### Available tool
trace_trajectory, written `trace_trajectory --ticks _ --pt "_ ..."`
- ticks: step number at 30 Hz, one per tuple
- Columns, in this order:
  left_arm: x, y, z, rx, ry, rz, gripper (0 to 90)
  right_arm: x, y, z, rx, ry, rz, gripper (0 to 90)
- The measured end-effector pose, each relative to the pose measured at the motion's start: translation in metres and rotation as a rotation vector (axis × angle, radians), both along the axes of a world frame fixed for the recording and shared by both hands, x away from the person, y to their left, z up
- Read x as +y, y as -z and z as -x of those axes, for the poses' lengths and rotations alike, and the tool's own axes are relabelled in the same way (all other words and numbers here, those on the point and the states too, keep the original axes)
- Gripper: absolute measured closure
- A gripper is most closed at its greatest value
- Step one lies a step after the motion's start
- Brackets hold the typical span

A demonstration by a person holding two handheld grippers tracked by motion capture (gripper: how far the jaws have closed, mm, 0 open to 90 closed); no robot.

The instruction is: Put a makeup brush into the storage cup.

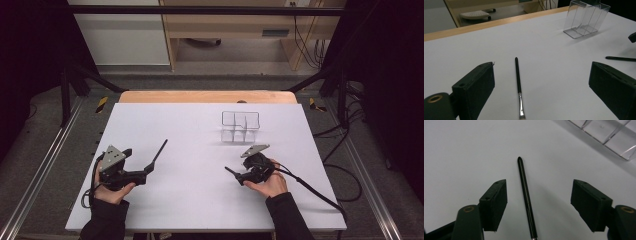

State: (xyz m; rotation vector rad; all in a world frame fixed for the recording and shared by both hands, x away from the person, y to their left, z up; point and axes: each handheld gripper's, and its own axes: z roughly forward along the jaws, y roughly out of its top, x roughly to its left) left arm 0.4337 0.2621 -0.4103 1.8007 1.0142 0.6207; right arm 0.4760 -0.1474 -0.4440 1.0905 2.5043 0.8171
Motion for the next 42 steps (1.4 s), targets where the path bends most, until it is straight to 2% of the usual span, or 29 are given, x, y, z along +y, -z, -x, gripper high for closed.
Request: trace_trajectory --ticks 2,9,25,35,42 --pt "0.0 0.0 0.0 0.001 0.002 -0.001 5.8 0.001 0.001 0.0 0.005 -0.003 0.006 34.0" --pt "0.0 0.0 0.0 -0.001 0.002 0.001 6.1 0.005 0.009 -0.001 0.059 -0.028 0.044 48.4" --pt "-0.001 0.0 0.0 0.004 0.007 -0.003 6.6 0.007 0.013 -0.002 0.098 -0.052 0.092 68.8" --pt "-0.002 0.0 0.0 0.007 0.011 -0.006 7.1 0.007 0.014 -0.002 0.118 -0.071 0.077 79.9" --pt "-0.002 0.0 0.0 0.009 0.012 -0.008 7.3 0.007 0.014 -0.002 0.127 -0.076 0.067 83.2"
